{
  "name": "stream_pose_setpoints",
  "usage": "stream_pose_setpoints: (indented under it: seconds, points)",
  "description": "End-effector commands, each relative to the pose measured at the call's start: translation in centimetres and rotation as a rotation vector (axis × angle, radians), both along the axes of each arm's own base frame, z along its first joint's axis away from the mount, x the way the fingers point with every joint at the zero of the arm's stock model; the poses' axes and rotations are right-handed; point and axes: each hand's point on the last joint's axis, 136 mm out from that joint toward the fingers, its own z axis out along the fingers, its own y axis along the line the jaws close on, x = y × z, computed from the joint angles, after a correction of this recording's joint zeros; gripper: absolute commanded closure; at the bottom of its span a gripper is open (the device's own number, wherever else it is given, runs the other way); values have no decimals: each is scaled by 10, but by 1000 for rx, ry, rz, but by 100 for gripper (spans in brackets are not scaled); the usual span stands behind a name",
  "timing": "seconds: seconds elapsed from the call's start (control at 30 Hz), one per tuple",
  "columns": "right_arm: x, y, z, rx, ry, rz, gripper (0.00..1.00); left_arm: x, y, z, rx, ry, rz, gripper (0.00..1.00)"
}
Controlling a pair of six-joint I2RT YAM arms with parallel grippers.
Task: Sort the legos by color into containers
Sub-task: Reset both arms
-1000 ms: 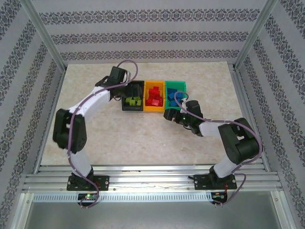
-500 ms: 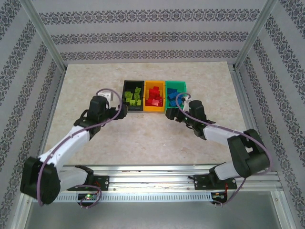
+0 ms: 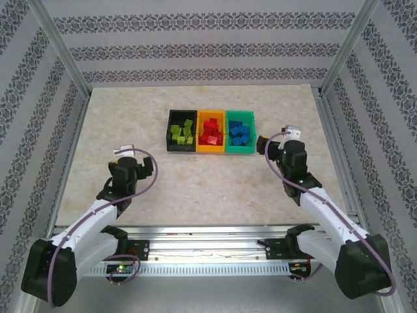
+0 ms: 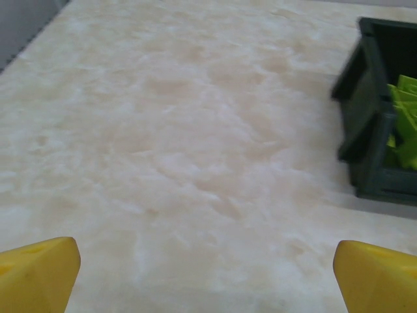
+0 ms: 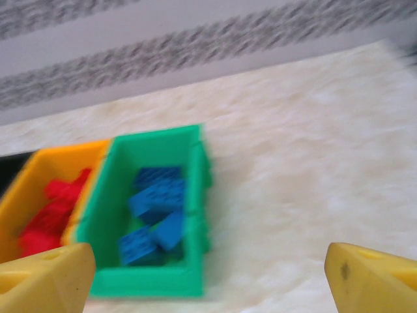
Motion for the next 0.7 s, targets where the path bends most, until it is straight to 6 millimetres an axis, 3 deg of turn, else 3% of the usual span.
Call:
stream_pose_setpoints:
  seconds: [0.0,0.13,0.27,0.37,0.47,0.67]
  points:
    - [-7,-52,-10,-198,-66,-221,5,14,21,35,-3,-144,85,0]
    - [-6,-54,-37,-348,-3,-158,2,25,30,31,0,-124,90,0]
    - [4,-66,-52,-390,22,-214,2,30,39,29,34,-188,96,0]
    - [18,-66,-59,-403,25,-209,2,34,31,14,30,-207,4,0]
    - [25,-49,-57,-408,-17,-104,2,38,27,0,18,-201,-28,0]
    - [30,-26,-61,-321,-34,94,2,61,27,-8,42,-174,-66,0]
